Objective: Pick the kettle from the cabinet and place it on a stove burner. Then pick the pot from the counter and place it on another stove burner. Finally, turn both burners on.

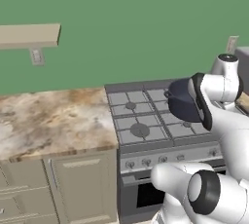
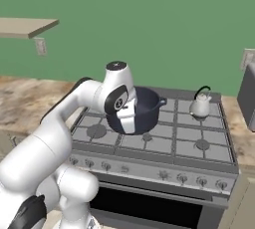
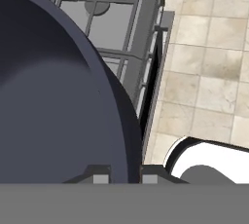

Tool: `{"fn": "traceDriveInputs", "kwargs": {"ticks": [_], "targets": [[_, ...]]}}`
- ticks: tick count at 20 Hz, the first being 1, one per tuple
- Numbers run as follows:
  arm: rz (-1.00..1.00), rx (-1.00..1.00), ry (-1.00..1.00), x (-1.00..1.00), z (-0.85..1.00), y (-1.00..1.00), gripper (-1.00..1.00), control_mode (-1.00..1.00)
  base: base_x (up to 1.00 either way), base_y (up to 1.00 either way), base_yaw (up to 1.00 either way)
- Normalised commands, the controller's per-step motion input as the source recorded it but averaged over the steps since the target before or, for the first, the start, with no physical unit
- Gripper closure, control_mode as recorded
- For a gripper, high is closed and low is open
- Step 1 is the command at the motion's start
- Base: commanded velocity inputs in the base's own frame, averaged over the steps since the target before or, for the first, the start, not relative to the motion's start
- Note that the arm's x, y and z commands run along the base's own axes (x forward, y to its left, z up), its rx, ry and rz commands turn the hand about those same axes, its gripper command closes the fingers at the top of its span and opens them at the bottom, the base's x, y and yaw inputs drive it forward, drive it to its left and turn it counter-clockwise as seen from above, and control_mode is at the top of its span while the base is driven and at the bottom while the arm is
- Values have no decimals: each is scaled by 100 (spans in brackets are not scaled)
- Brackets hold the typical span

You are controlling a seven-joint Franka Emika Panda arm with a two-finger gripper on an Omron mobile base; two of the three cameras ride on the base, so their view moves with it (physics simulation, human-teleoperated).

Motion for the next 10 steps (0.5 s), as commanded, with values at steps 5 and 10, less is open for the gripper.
{"fn": "traceDriveInputs", "kwargs": {"ticks": [5, 10], "targets": [[0, 0, 0, 0, 0, 0, 100, 100, 38, -32, 4], [0, 0, 0, 0, 0, 0, 100, 100, 31, -29, 3]]}}
